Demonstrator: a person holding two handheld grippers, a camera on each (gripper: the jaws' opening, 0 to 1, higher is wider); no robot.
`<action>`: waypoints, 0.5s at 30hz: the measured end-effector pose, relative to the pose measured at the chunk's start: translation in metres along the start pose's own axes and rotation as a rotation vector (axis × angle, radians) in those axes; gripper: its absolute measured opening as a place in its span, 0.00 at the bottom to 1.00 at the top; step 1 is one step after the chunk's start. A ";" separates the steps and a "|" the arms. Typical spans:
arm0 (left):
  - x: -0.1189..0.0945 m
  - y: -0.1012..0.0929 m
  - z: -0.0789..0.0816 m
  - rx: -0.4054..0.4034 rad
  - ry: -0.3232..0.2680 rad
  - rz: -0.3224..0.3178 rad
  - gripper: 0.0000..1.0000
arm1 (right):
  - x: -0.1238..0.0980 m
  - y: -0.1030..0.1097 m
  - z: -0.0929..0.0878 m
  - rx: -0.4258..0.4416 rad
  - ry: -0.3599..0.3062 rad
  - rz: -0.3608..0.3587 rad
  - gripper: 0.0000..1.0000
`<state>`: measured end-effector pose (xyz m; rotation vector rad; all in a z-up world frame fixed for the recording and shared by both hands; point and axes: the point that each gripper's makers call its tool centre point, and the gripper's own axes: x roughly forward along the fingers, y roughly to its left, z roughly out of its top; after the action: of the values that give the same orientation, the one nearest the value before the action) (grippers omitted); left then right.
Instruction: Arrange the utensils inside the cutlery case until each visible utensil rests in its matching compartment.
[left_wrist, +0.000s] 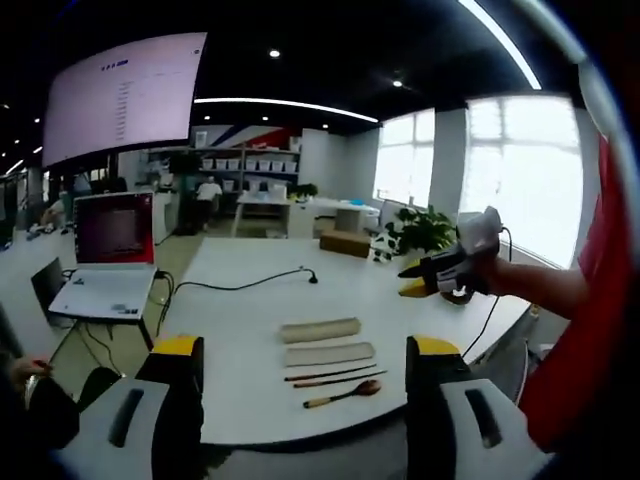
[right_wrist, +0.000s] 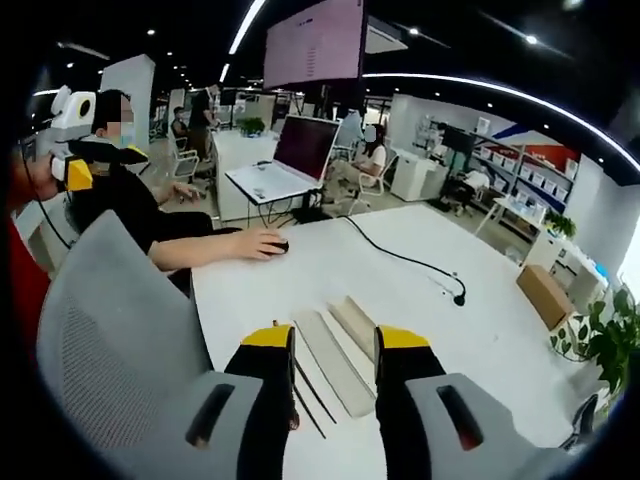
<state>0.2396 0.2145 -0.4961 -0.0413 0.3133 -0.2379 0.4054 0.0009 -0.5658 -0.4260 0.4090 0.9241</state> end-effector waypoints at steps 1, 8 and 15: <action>-0.001 -0.001 -0.001 0.014 0.000 0.007 0.86 | 0.001 0.001 -0.001 -0.014 0.002 0.003 0.26; -0.002 0.001 -0.014 0.021 0.035 0.013 0.86 | 0.011 0.014 -0.004 -0.096 0.028 0.038 0.22; -0.003 0.013 -0.015 0.006 0.035 -0.013 0.85 | 0.029 0.034 -0.017 -0.109 0.096 0.122 0.22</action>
<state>0.2350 0.2281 -0.5102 -0.0332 0.3474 -0.2528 0.3901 0.0302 -0.6006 -0.5511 0.4780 1.0502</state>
